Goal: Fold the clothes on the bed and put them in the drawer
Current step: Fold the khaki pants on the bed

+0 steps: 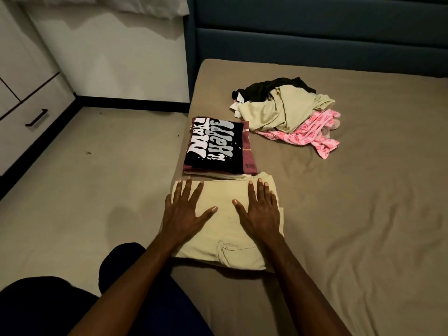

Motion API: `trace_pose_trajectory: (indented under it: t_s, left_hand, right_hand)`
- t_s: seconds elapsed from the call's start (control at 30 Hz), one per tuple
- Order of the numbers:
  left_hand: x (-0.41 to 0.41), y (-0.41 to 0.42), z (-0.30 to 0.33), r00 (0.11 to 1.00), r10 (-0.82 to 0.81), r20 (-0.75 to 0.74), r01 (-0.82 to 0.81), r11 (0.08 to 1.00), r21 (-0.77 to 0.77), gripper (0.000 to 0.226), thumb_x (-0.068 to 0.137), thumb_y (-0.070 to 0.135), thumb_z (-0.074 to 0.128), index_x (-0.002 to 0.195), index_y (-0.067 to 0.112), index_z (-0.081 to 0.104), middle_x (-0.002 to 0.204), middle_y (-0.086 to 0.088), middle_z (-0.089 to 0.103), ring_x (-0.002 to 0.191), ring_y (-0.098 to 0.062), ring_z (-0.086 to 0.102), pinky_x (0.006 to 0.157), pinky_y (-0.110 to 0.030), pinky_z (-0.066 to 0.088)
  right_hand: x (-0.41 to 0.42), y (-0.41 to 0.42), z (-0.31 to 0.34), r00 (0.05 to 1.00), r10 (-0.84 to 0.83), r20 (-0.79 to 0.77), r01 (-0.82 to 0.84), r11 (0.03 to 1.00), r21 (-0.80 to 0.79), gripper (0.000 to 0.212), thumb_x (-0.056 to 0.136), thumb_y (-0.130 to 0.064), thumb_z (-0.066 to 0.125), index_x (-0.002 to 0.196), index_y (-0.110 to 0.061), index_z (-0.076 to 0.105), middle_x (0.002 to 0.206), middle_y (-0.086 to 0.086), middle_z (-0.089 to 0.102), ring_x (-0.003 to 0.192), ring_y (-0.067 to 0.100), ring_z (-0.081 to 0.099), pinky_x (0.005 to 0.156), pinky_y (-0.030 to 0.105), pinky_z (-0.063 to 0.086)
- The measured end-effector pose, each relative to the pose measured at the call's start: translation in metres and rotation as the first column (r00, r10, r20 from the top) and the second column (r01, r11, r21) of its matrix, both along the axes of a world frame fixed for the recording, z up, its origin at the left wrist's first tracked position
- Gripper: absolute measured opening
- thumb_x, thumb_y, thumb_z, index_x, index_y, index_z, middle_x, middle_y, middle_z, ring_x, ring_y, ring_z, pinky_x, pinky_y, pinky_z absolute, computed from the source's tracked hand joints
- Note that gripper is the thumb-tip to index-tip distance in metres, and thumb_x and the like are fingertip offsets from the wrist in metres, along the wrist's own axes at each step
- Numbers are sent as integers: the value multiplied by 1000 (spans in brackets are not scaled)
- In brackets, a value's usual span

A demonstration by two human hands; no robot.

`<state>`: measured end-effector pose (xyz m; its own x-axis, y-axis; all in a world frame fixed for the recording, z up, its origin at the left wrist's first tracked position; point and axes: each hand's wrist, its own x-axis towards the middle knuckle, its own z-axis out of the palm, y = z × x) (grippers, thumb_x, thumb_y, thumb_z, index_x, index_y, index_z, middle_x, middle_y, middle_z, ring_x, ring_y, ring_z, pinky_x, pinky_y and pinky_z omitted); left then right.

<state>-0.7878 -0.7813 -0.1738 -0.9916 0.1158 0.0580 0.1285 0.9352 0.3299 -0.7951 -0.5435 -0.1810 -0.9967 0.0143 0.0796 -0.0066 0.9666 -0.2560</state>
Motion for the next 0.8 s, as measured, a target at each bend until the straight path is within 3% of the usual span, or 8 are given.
trace_pose_trajectory:
  t_s: [0.13, 0.33, 0.53, 0.6, 0.67, 0.73, 0.8]
  left_hand:
    - [-4, 3, -7, 999, 50, 20, -51, 994, 92, 101, 81, 94, 26, 162, 39, 5, 171, 5, -11, 157, -20, -13, 126, -57, 5]
    - [-7, 1, -13, 999, 48, 17, -51, 968, 246, 103, 78, 94, 39, 161, 39, 15, 172, 7, -1, 157, -16, -9, 126, -56, 6]
    - [-7, 1, -10, 998, 48, 43, -57, 972, 229, 102, 77, 95, 35, 161, 40, 16, 172, 6, 0, 157, -17, -8, 125, -59, 6]
    - [-9, 9, -1, 996, 79, 49, -87, 979, 184, 102, 78, 95, 33, 160, 36, 22, 172, -1, 4, 158, -23, -4, 126, -58, 6]
    - [-16, 22, 10, 992, 122, -34, -110, 961, 255, 95, 84, 83, 49, 159, 28, 27, 171, -7, 7, 157, -29, 5, 124, -58, 17]
    - [-28, 39, 21, 961, 138, -238, -49, 937, 345, 82, 89, 53, 70, 155, 18, 36, 168, -8, 15, 154, -31, 17, 118, -55, 33]
    - [-53, 62, 27, 925, 108, -364, 38, 928, 371, 67, 89, 29, 76, 146, 14, 46, 164, -6, 24, 151, -28, 26, 116, -47, 38]
  right_hand:
    - [-11, 12, -1, 1000, -24, 15, 23, 999, 28, 91, 94, -85, 11, 166, -29, 6, 173, 7, -3, 160, 29, -2, 129, 49, 2]
    - [-12, 13, -9, 998, -63, 28, 65, 995, -76, 93, 93, -87, 15, 165, -31, -1, 173, 3, -12, 159, 32, -8, 129, 51, 7]
    - [-13, 14, -9, 998, -48, 36, 51, 995, -88, 88, 96, -83, 12, 165, -30, 0, 173, 4, -9, 159, 31, -2, 128, 49, 9]
    - [-17, 18, -8, 998, -58, 19, 60, 990, -127, 83, 99, -77, 15, 165, -28, 10, 173, 3, 2, 159, 29, 6, 127, 48, 15]
    - [-28, 28, -7, 993, -99, -63, 85, 978, -191, 74, 103, -68, 25, 161, -22, 29, 169, 3, 27, 153, 27, 27, 122, 45, 29]
    - [-47, 40, -3, 974, -140, -176, 101, 971, -215, 58, 104, -54, 40, 145, -15, 53, 150, 7, 55, 134, 29, 50, 109, 43, 42]
    - [-82, 54, 5, 952, -223, -211, 168, 954, -248, 41, 101, -40, 53, 130, -14, 65, 129, 7, 69, 118, 30, 60, 98, 40, 45]
